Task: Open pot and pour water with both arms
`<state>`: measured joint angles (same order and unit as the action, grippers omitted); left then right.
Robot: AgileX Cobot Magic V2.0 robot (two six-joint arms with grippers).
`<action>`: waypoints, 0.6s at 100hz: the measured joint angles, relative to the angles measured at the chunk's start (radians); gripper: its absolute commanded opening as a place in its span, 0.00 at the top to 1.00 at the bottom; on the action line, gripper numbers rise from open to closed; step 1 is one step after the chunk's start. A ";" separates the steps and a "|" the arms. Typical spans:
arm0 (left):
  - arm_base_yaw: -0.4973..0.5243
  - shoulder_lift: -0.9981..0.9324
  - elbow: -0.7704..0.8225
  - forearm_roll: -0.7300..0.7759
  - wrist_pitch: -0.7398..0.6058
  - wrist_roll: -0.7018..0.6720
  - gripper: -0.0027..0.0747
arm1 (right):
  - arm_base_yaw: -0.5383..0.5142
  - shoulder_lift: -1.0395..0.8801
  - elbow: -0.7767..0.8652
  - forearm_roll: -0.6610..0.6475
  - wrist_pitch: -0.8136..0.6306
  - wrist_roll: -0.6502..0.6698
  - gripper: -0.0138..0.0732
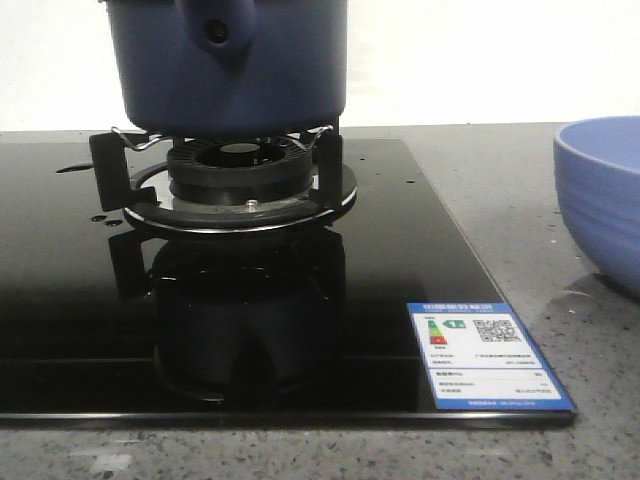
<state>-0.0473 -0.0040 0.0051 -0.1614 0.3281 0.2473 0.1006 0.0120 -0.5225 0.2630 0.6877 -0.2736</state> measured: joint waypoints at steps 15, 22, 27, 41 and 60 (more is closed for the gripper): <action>0.000 0.000 -0.002 0.010 0.006 -0.001 0.99 | 0.000 -0.002 0.000 0.002 0.000 0.000 0.92; 0.000 0.000 -0.002 0.010 0.008 -0.001 0.99 | 0.000 -0.002 0.000 0.002 0.000 0.000 0.92; 0.000 0.000 -0.002 0.010 0.008 -0.002 0.99 | 0.000 -0.002 0.000 0.002 0.000 0.000 0.92; 0.000 0.000 -0.002 0.011 0.008 -0.004 0.99 | 0.000 -0.002 0.000 0.002 0.000 0.000 0.92; 0.000 0.000 -0.002 0.011 0.008 -0.004 0.99 | 0.000 -0.002 0.000 0.002 -0.002 0.000 0.92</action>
<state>-0.0473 -0.0040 0.0033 -0.1505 0.3358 0.2436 0.1006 0.0105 -0.5225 0.2646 0.6857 -0.2736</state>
